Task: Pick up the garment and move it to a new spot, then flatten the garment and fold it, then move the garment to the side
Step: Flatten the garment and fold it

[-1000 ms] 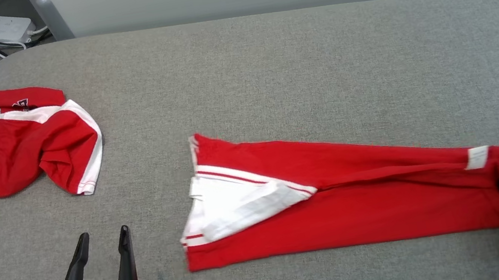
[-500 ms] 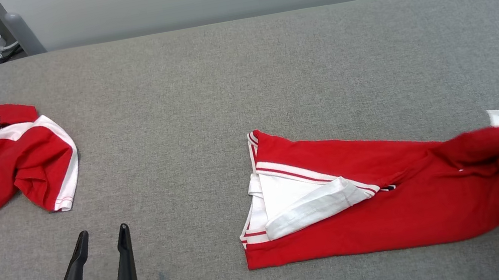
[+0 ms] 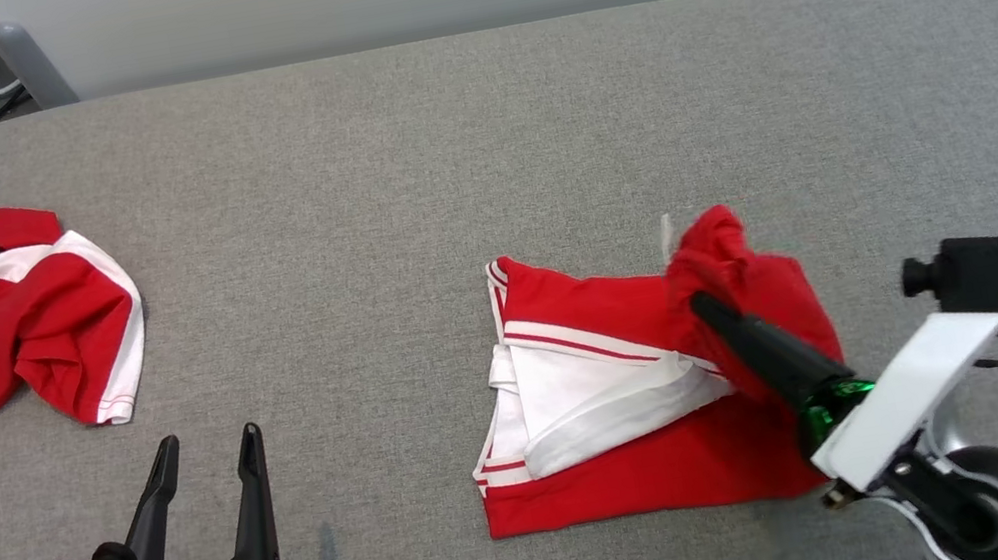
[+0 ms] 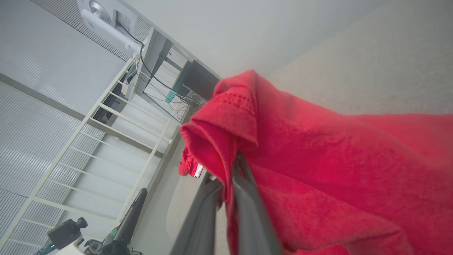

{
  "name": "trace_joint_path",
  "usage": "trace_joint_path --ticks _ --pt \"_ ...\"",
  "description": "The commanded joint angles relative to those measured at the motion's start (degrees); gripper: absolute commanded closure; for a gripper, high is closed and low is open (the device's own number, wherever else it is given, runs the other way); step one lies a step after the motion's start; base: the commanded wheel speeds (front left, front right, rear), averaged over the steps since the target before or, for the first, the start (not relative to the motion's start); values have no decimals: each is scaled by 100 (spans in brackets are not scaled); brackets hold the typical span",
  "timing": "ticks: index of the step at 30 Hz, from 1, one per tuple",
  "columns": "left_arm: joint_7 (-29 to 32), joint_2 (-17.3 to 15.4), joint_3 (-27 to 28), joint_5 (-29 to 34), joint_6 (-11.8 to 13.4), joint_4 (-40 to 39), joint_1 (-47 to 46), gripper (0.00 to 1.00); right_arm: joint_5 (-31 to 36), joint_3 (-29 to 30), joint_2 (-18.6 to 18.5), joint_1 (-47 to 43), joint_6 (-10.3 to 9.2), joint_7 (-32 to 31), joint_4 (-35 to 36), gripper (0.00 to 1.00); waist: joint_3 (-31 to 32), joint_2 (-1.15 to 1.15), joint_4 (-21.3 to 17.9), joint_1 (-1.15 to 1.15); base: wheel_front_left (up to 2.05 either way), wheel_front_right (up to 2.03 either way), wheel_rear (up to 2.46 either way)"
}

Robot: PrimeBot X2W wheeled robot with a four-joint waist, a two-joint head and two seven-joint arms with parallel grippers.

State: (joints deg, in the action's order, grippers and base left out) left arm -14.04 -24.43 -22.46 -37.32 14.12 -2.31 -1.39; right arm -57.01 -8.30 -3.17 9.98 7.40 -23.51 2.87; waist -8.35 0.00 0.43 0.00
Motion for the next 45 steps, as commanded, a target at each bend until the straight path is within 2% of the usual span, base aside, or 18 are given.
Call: trace_joint_path --ticks 1,3,6,13,14,15,16,23,27,29,35,39,45 --pt "25 -151 209 69 -8 -131 -337 0 -106 -471 23 308 9 236 11 100 -15 0 46 0 0 0 0" --pt "37 -119 167 64 -29 -111 -376 0 -334 -963 26 469 9 545 -275 100 -9 0 136 0 0 0 0" --pt "35 -53 190 -2 0 -54 -384 0 -260 -1576 27 807 9 997 -856 100 -23 0 239 0 0 0 0" --pt "14 3 156 -8 -43 30 -449 0 -585 -2526 28 1571 9 1861 -2169 100 -100 0 433 0 0 0 0" --pt "9 12 153 -4 -55 50 -484 0 -676 -2773 28 1775 9 1952 -2529 97 -125 0 459 0 0 0 0" --pt "6 14 151 1 -58 59 -498 0 -723 -2887 28 1865 9 2009 -2674 55 -136 0 468 0 0 0 0" --pt "3 20 150 2 -63 66 -509 0 -786 -2988 28 1944 9 2084 -2787 0 -146 0 475 0 0 0 0" --pt "-15 41 155 5 -72 131 -518 0 -1191 -3456 29 2232 9 2496 -3022 0 -140 0 457 0 0 0 0" --pt "-25 21 196 -5 -50 155 -447 0 -1218 -3392 8 2241 9 2892 -2688 0 -80 0 374 0 0 0 0" --pt "-28 -4 223 -11 -35 163 -411 0 -1069 -3234 -181 2159 9 3148 -2455 0 -38 0 321 0 0 0 0" --pt "-21 -101 296 -31 27 115 -286 0 -8 -2289 -1170 1654 9 3724 -2159 0 97 0 141 0 0 0 0" --pt "16 -158 309 -39 70 63 -196 0 1016 -1415 -1590 1172 9 3823 -2094 0 187 0 47 0 0 0 0" --pt "74 -255 323 -42 133 -18 -46 0 2378 -287 -1609 372 9 3847 -1751 0 331 0 -57 0 0 0 0"
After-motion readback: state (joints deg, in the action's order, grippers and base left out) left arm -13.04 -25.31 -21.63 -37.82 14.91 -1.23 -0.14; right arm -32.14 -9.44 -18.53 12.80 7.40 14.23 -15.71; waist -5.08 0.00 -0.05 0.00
